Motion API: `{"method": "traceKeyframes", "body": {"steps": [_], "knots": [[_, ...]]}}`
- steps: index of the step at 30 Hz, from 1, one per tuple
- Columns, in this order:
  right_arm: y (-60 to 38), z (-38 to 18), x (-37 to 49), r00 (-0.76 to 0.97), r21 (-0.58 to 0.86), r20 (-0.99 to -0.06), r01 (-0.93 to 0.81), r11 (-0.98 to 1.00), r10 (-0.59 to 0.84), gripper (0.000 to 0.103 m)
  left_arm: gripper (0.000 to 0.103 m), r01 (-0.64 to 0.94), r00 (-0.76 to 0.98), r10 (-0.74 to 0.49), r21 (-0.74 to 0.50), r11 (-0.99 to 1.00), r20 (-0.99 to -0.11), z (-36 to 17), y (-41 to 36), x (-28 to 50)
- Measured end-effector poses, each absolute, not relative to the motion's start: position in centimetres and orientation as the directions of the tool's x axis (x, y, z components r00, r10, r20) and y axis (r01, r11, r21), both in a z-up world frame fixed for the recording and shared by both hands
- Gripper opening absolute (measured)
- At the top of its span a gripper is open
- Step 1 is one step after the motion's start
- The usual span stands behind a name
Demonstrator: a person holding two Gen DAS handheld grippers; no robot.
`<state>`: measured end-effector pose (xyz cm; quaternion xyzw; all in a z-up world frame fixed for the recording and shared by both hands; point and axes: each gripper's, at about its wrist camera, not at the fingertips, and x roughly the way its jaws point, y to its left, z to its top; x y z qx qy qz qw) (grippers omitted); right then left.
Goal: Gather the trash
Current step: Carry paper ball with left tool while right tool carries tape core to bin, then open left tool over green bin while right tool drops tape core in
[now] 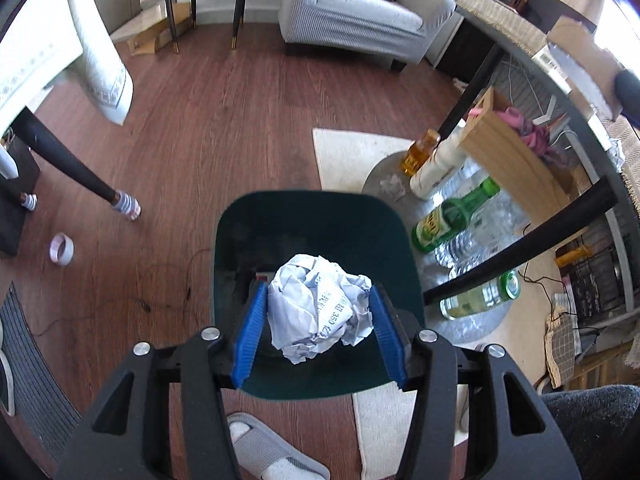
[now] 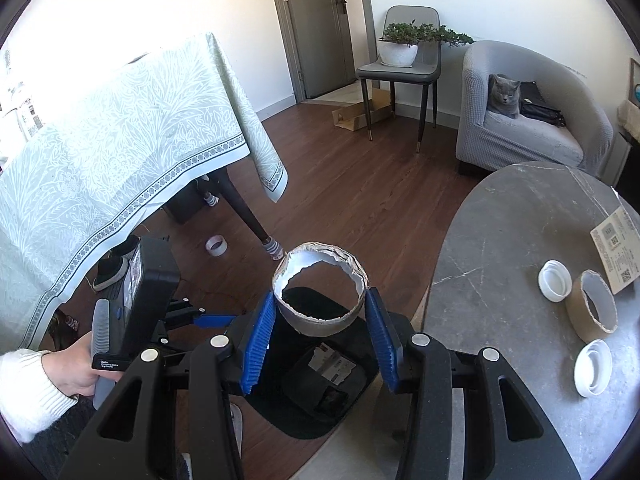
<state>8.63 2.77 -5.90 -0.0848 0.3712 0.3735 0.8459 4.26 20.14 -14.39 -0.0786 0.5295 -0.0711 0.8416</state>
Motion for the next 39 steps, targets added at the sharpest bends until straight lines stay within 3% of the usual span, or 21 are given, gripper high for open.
{"method": "traceKeyframes", "body": {"steps": [14, 20, 28, 39], "knots": [[7.1, -10.3, 9.1, 0.342, 0.152, -0.78, -0.709, 0.689, 0.525, 0.047, 0.063, 0.048, 0.419, -0.181, -0.178, 0.983, -0.89, -14.9, 21.6, 3.2], [8.5, -12.9, 9.4, 0.31, 0.14, -0.822, -0.702, 0.698, 0.477, 0.047, 0.057, 0.008, 0.483, -0.175, -0.196, 0.981, -0.858, -12.7, 23.1, 2.7], [10.2, -15.9, 9.7, 0.259, 0.143, -0.86, -0.703, 0.696, 0.439, 0.047, 0.04, -0.021, 0.561, -0.169, -0.218, 0.976, -0.81, -9.1, 24.0, 2.4], [11.4, -20.9, 9.7, 0.182, 0.117, -0.924, -0.705, 0.7, 0.337, 0.047, 0.024, -0.015, 0.661, -0.19, -0.266, 0.964, -0.726, -3.8, 23.4, 2.9]]}}
